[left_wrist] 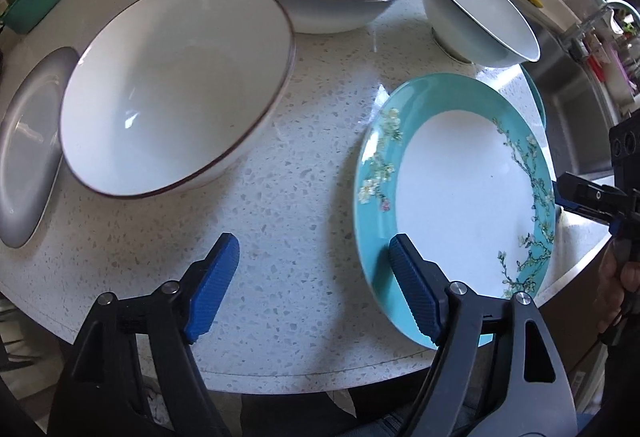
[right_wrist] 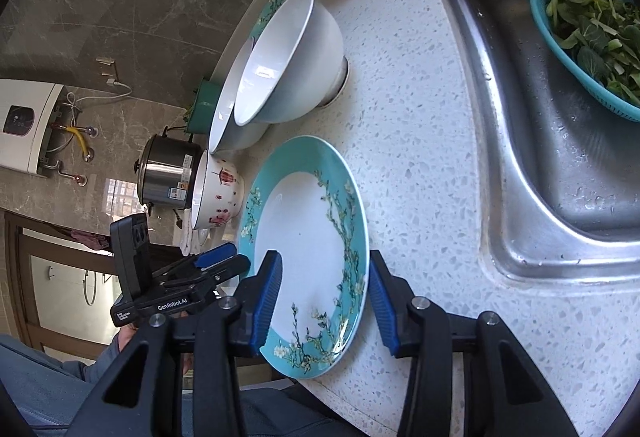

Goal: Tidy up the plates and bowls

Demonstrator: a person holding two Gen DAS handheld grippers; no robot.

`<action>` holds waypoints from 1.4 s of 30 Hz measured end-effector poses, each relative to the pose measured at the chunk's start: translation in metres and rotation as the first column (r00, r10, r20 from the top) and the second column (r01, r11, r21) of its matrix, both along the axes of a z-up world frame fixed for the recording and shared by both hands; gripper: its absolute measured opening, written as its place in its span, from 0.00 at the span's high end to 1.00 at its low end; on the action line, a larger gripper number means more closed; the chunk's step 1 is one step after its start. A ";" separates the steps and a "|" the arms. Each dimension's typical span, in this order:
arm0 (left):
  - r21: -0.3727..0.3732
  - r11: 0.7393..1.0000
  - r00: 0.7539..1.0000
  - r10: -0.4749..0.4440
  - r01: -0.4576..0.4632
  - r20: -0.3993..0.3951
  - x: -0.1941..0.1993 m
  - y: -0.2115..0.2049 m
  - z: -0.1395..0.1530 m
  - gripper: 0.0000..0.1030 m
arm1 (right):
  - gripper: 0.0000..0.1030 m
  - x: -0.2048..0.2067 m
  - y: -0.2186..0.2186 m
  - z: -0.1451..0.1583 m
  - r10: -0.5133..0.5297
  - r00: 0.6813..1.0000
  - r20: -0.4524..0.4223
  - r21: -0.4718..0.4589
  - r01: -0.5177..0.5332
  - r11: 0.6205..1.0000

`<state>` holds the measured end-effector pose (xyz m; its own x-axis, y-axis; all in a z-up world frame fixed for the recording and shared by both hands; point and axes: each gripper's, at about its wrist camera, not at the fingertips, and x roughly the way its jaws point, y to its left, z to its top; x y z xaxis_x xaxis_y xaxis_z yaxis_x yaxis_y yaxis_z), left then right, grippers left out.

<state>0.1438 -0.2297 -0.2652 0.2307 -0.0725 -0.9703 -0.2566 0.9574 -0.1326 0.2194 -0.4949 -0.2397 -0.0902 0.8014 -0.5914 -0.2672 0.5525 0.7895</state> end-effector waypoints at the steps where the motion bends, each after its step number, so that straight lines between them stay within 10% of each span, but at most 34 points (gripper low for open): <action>1: 0.001 1.000 1.000 -0.012 0.012 0.003 0.002 -0.003 0.000 0.26 | 0.54 0.001 0.001 -0.001 0.002 1.000 -0.004 0.004 -0.002 1.000; 16: -0.053 0.995 0.996 -0.077 0.080 0.050 0.027 -0.023 0.005 0.61 | 0.67 0.009 0.007 -0.005 0.029 0.999 -0.022 0.008 -0.029 1.000; 20: -0.043 0.995 0.995 -0.083 0.085 0.055 0.032 -0.017 0.004 0.71 | 0.88 0.011 0.008 -0.003 0.038 0.999 0.005 -0.076 -0.037 0.996; 42: -0.077 0.994 0.994 -0.074 0.080 0.080 0.023 -0.014 0.007 0.79 | 0.90 0.004 0.003 0.007 -0.021 0.999 0.032 -0.161 0.026 0.987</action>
<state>0.1671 -0.2432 -0.2586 0.2952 -0.1698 -0.9402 -0.1688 0.9593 -0.2263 0.2230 -0.4918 -0.2327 -0.0524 0.6970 -0.7152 -0.2750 0.6784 0.6813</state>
